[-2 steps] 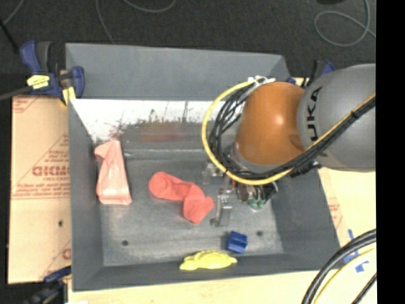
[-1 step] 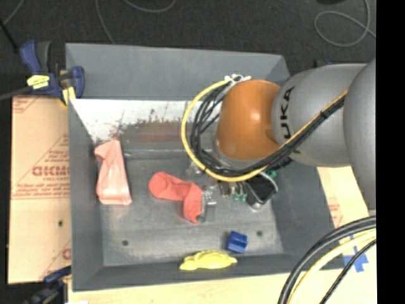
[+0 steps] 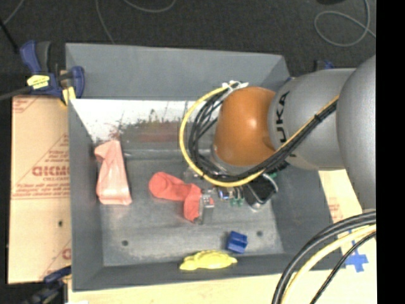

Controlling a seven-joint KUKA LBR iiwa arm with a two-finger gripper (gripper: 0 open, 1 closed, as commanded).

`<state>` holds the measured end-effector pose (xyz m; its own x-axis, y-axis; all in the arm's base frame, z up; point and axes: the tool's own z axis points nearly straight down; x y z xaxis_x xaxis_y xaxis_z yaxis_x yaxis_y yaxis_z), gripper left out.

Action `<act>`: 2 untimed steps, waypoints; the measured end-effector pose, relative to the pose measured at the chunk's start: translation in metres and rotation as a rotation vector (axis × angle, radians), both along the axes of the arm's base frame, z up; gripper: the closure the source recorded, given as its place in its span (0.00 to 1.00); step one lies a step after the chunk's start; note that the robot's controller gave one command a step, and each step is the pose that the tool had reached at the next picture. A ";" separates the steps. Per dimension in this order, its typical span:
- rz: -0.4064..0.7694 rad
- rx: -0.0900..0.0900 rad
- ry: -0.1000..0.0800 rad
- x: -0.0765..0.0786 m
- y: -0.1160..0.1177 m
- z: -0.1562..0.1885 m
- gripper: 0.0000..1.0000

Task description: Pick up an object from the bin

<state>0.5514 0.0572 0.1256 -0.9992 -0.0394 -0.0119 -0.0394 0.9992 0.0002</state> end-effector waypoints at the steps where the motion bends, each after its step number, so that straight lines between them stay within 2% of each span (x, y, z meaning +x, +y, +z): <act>1: -0.005 0.000 0.009 -0.005 0.012 -0.019 0.00; 2: -0.031 0.001 0.001 0.004 0.025 -0.041 0.00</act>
Offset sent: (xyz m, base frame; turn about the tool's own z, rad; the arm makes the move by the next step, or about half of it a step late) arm 0.0051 0.0292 -0.0455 0.0376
